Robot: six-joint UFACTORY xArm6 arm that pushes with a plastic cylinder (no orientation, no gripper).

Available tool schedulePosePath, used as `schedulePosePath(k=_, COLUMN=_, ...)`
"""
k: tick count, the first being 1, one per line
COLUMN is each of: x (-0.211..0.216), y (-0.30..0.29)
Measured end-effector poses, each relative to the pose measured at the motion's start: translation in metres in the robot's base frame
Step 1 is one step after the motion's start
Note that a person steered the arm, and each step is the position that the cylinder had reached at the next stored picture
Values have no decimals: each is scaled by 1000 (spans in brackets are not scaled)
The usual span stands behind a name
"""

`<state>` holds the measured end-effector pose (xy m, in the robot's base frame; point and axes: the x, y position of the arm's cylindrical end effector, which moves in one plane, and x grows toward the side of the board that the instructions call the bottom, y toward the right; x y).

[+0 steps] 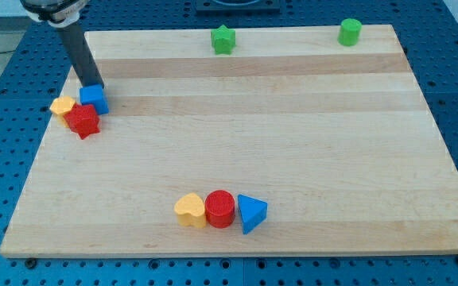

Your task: Move the green star near to the blue cube

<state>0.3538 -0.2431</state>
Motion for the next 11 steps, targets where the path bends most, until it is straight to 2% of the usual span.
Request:
schedulePosePath(k=1, x=7, y=0)
schedulePosePath(k=2, x=-5, y=32)
schedulePosePath(k=3, x=-22, y=105)
schedulePosePath(k=5, x=-81, y=237)
schedulePosePath(k=6, x=-116, y=273)
schedulePosePath(k=7, x=-138, y=253)
schedulePosePath(k=8, x=-138, y=231)
schedulePosePath(k=9, x=-134, y=217)
schedulePosePath(k=11, x=-100, y=180)
